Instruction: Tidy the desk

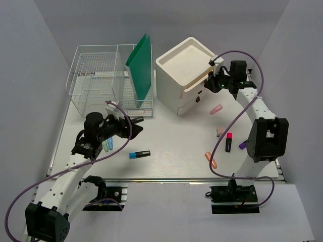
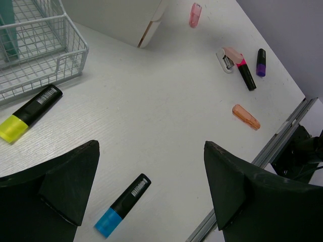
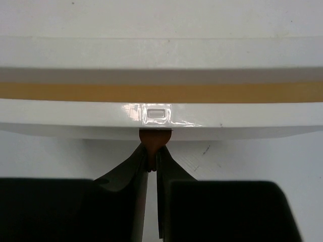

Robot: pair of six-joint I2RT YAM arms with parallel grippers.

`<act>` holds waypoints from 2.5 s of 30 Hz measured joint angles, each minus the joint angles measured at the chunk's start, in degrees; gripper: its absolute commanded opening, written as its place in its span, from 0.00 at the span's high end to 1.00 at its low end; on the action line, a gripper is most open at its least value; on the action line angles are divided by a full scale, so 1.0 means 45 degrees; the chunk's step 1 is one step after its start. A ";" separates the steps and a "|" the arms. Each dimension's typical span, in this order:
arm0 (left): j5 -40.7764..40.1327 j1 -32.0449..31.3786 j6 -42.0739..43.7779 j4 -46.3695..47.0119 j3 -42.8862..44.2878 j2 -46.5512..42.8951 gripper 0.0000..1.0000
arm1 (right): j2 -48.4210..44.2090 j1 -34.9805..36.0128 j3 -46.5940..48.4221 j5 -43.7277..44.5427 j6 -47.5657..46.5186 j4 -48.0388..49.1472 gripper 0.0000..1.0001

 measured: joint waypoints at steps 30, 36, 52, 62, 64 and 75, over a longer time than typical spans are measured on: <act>0.0010 0.0000 0.0000 0.0005 0.0000 -0.0131 0.06 | -0.3109 -0.0811 -0.2764 0.0452 -0.0306 -0.1146 0.88; 0.0010 0.0000 0.0000 0.0005 0.0000 -0.0228 0.06 | -0.3118 -0.0865 -0.2822 0.0393 -0.0238 -0.1321 0.30; 0.1205 0.0000 -0.0058 0.0491 -0.0024 0.0136 0.23 | -0.6625 -0.0928 -0.4818 -0.0136 -0.1141 -0.3240 0.15; 0.1467 -0.1073 0.0039 0.0053 0.0019 0.1880 0.32 | -0.9714 -0.0928 -0.7101 -0.2404 -0.5479 -0.7057 0.19; 0.1005 -0.1695 0.0078 -0.0617 0.0248 0.2225 0.31 | -0.9729 -0.0923 -0.7393 -0.2793 -0.5799 -0.7291 0.15; -0.4133 -0.4872 0.0112 -0.5450 0.3444 0.3988 0.19 | -1.0059 -0.0908 -0.9573 -0.5931 -0.4537 -0.4998 0.11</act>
